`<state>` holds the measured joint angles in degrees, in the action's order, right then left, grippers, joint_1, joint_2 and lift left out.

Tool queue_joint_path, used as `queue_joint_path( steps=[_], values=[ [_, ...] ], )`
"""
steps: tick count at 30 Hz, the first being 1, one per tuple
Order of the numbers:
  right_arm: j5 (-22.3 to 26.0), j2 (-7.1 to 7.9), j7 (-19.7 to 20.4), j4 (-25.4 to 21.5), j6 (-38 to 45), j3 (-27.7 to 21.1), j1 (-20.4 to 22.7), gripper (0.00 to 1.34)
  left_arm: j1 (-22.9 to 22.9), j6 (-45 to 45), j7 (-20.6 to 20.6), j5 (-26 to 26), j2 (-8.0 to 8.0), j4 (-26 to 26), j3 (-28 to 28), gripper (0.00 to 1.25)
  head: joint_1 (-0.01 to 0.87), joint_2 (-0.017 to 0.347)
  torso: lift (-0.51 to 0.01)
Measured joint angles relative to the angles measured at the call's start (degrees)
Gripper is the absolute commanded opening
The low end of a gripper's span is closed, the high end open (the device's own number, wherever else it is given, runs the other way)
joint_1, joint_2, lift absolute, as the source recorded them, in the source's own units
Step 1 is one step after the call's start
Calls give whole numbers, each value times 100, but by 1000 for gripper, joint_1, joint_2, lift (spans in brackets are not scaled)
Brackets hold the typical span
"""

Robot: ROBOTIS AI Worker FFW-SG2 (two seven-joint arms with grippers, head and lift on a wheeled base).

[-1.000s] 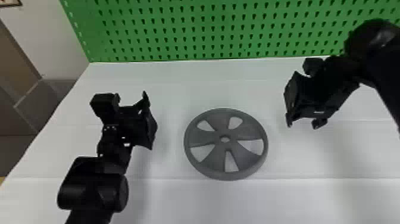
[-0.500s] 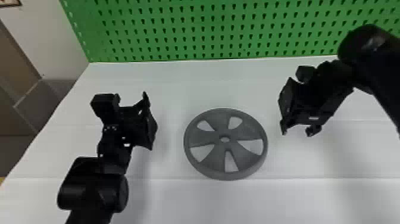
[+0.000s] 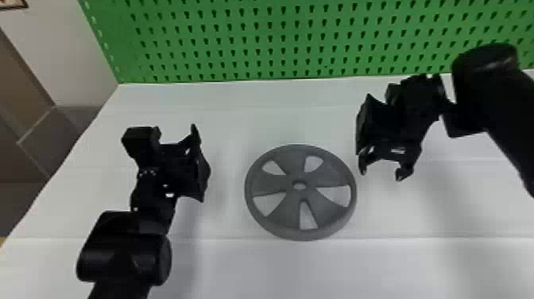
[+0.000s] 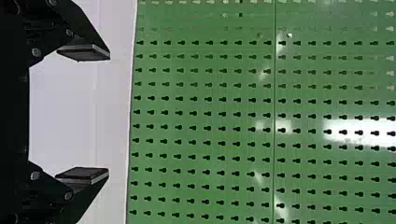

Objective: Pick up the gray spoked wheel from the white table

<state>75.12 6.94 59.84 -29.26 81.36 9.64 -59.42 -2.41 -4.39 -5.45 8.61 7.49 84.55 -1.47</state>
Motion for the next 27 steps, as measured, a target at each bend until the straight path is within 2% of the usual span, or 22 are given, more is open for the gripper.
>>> queue_joint_path(
  steps=[4,9,22,27],
  values=[
    [548,-22,341,87,-195,203,-33,847,11,0,-1,0,6,0,9,873,784,129,-64],
    [976,-70,594,194,-474,364,-45,847,28,-8,-1,2,7,0,15,873,784,129,-64],
    [1110,-281,617,220,-1171,456,87,847,47,-29,-7,12,7,0,55,873,784,129,-64],
    [1301,-318,617,220,-1255,704,118,847,48,-34,-8,18,7,0,59,873,784,129,-64]
  ],
)
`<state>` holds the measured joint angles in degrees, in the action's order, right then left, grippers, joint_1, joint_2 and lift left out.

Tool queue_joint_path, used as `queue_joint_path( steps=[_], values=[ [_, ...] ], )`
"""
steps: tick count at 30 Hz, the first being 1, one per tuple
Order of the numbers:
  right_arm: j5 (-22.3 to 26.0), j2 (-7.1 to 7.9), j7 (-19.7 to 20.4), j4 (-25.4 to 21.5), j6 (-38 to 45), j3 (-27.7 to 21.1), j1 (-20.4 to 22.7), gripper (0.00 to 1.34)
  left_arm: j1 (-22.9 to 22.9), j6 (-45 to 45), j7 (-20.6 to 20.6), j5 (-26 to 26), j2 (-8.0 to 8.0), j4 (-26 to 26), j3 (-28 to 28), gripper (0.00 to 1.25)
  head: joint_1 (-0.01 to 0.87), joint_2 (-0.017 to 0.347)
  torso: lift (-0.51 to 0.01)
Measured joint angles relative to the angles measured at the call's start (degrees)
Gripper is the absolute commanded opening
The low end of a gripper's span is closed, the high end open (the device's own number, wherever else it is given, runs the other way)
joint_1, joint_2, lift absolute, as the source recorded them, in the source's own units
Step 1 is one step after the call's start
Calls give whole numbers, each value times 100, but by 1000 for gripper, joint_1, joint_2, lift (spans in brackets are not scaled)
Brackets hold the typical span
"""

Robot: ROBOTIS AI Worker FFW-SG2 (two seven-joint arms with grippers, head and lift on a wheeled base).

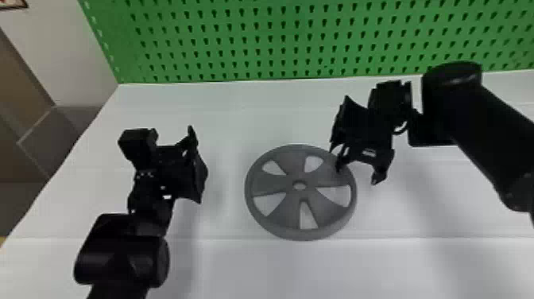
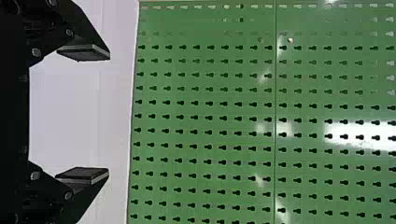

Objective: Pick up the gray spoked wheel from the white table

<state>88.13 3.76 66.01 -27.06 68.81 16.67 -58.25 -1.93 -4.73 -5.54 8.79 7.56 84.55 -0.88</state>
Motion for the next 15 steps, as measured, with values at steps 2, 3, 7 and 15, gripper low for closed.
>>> queue_joint_path(
  steps=[2,3,7,15],
  values=[
    [107,2,-1,0,-33,148,19,847,0,-1,-6,0,0,0,0,873,784,129,-64],
    [146,4,-3,0,-47,210,27,847,0,-1,-7,0,0,0,0,873,784,129,-64],
    [295,16,-9,0,-88,438,58,847,1,-2,-16,2,0,0,2,871,784,129,-64],
    [415,31,-9,0,-96,548,67,847,6,-2,-25,9,0,0,2,873,784,129,-64]
  ],
)
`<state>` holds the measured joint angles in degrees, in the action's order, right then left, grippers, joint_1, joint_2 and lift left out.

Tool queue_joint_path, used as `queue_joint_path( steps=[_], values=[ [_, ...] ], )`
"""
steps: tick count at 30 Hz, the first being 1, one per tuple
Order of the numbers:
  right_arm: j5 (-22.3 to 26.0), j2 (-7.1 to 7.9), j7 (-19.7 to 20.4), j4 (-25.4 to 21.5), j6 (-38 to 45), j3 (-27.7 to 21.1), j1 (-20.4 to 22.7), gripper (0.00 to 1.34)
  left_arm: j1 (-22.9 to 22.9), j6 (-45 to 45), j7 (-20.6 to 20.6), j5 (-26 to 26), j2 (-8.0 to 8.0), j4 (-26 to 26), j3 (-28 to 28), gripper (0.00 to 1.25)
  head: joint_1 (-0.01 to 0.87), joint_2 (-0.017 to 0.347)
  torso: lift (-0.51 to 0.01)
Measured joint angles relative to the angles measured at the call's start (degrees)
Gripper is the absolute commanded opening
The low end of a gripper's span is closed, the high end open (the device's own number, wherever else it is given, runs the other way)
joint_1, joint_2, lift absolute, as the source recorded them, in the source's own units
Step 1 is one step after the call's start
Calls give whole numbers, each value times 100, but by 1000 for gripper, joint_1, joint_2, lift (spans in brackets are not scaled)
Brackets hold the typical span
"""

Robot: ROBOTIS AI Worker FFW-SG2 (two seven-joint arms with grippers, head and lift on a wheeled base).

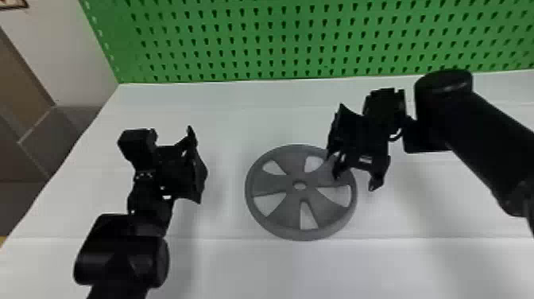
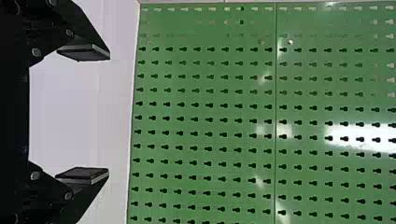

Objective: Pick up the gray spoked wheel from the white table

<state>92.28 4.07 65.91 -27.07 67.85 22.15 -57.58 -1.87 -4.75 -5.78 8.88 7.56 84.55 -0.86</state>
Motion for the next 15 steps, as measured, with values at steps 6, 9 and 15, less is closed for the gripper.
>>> queue_joint_path(
  steps=[6,9,15],
  values=[
    [17,13,0,0,0,36,-14,847,-5,0,-2,0,0,-7,-11,873,784,129,-64],
    [19,14,0,0,0,41,-21,847,-6,0,-2,4,0,-8,-14,873,784,129,-64],
    [45,16,-5,-1,0,86,-21,847,-18,0,-10,15,0,-24,-34,873,784,129,-64]
  ],
)
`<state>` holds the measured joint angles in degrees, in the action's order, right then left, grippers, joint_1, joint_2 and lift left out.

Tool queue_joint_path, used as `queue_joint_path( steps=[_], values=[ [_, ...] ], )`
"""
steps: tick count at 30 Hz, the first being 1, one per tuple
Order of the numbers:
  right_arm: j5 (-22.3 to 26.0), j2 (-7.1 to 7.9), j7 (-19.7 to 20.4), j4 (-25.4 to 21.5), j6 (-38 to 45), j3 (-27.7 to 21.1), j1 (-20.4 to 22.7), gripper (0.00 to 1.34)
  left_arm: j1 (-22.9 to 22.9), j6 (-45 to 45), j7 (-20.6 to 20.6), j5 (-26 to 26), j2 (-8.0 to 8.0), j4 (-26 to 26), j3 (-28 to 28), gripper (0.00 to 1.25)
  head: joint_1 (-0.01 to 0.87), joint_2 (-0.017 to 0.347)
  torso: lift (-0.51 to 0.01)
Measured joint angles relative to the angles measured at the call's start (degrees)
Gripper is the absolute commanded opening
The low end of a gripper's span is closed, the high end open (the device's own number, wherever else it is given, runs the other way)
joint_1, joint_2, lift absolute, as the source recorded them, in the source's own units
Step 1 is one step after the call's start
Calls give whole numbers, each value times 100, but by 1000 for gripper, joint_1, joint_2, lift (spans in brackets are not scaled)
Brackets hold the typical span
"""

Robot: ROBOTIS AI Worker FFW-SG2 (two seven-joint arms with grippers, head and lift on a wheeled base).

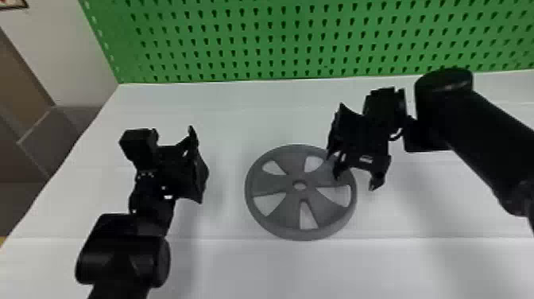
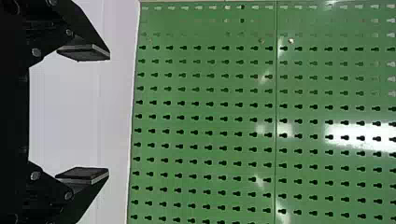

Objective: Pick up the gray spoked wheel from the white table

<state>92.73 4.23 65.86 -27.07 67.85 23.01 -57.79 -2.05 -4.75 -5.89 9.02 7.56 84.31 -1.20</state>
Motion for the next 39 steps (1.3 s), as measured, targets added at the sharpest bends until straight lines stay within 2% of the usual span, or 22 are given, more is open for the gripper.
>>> queue_joint_path(
  steps=[12,18,33,39],
  values=[
    [333,47,-4,-17,61,428,-10,847,-18,0,0,3,0,-26,-30,873,784,129,-64],
    [390,59,-4,-17,73,491,-20,847,-30,0,0,3,0,-32,-35,873,784,129,-64],
    [420,61,-13,-17,36,490,-39,847,-41,0,0,3,0,-47,-47,873,784,129,-64],
    [249,29,-12,-104,50,172,73,847,-41,-12,0,20,0,-47,-39,873,784,129,-64]
  ],
)
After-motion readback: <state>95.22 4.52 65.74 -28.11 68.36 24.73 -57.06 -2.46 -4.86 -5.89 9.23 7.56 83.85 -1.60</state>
